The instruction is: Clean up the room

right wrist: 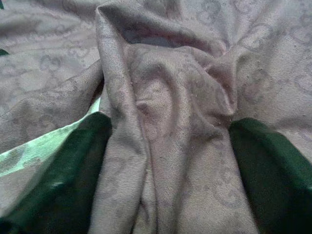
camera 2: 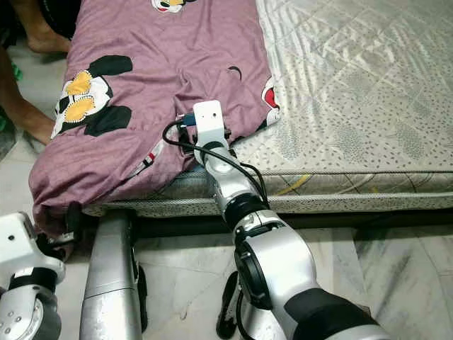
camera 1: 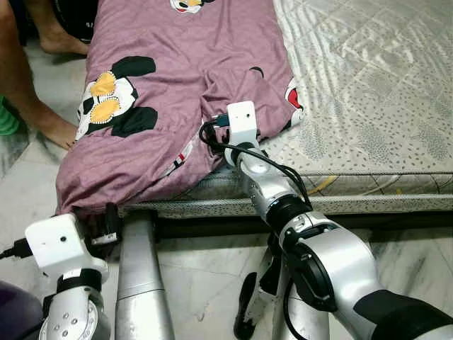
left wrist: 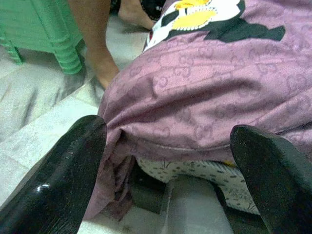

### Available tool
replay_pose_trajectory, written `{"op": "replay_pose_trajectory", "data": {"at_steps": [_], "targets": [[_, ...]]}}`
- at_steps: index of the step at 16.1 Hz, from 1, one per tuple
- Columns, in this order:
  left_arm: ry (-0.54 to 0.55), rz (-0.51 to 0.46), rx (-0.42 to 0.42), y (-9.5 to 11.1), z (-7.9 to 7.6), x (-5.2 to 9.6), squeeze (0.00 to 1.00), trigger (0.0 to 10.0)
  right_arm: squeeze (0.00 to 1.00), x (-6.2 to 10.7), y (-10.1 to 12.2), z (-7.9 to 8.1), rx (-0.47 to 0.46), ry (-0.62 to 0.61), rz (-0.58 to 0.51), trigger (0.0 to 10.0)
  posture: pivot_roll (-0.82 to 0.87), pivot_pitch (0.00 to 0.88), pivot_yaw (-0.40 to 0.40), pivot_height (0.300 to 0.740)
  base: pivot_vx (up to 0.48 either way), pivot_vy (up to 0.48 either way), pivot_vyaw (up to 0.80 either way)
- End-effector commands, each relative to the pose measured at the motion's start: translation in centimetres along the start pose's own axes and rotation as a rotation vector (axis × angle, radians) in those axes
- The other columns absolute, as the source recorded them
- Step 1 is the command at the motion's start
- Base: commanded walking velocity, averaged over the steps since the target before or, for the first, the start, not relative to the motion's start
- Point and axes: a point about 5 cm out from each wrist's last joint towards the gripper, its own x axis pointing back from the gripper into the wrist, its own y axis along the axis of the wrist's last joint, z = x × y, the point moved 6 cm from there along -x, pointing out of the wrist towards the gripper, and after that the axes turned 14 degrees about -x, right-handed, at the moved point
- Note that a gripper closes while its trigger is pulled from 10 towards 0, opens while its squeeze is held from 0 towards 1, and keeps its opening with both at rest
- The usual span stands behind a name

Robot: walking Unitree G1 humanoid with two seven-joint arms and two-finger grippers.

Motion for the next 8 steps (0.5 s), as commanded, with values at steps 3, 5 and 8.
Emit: {"op": "replay_pose_trajectory", "data": {"at_steps": [3,5,8], "targets": [[0.016,0.024,-0.014,-0.6,0.29,-0.16,0.0,10.0,0.0,1.01,-4.55,3.63,-0.06,0.047,0.134,0.0,0.25,0.227,-0.107,0.488,0.0,0.0,0.0],[0.017,0.021,-0.013,-0.56,0.25,-0.27,0.0,10.0,0.0,1.02,-4.7,3.43,-0.069,0.036,0.143,0.0,0.24,0.223,-0.108,0.488,0.0,0.0,0.0],[0.019,0.019,-0.011,-0.51,0.24,-0.39,0.0,10.0,0.0,0.98,-4.61,3.56,-0.101,0.027,0.146,0.0,0.24,0.221,-0.108,0.488,0.0,0.0,0.0]]}}
